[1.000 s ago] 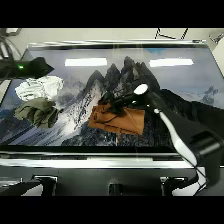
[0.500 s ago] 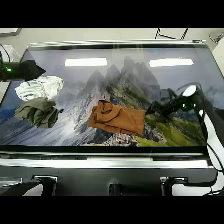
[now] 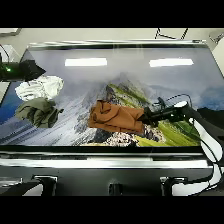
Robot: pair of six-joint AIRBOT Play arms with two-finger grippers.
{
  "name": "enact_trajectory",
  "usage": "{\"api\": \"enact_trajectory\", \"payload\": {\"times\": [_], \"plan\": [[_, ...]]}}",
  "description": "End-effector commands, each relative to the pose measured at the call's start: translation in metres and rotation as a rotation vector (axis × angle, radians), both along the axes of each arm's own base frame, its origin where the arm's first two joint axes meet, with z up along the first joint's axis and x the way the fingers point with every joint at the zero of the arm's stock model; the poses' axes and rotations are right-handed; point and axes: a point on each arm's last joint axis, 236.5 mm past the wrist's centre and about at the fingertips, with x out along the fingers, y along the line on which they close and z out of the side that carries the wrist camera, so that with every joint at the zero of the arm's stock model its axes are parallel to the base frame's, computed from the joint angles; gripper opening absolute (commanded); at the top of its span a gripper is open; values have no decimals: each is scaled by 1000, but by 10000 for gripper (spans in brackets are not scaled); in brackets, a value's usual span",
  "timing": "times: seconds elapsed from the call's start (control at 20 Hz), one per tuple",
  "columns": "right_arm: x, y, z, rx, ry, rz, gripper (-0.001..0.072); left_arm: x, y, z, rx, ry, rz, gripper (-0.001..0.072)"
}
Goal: Fold the clothes and pants, and hang the long-sleeved shirts on hangers.
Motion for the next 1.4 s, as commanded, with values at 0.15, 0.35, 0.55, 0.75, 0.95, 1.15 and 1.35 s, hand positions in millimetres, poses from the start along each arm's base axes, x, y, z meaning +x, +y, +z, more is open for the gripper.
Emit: {"api": "enact_trajectory", "payload": {"times": [0.15, 0.35, 0.55, 0.75, 0.95, 1.15, 1.35], "plan": [[70, -51, 156, 43, -300, -16, 30, 0, 0, 1, -4, -1, 3, 27], [96, -141, 270, -155, -476, -182, 31, 3, 1, 3, -4, -18, 9, 27], [91, -260, 310, -347, -496, -479, 31, 3, 1, 3, 1, -21, 4, 27], [59, -359, 293, -489, -409, -674, 31, 3, 1, 3, 1, -21, 4, 27], [26, -426, 276, -579, -333, -801, 31, 3, 1, 3, 1, -20, 4, 27], [17, -458, 278, -604, -350, -882, 32, 3, 1, 3, 0, -20, 4, 27], [18, -457, 281, -582, -364, -887, 32, 3, 1, 3, 0, -20, 4, 27]]}}
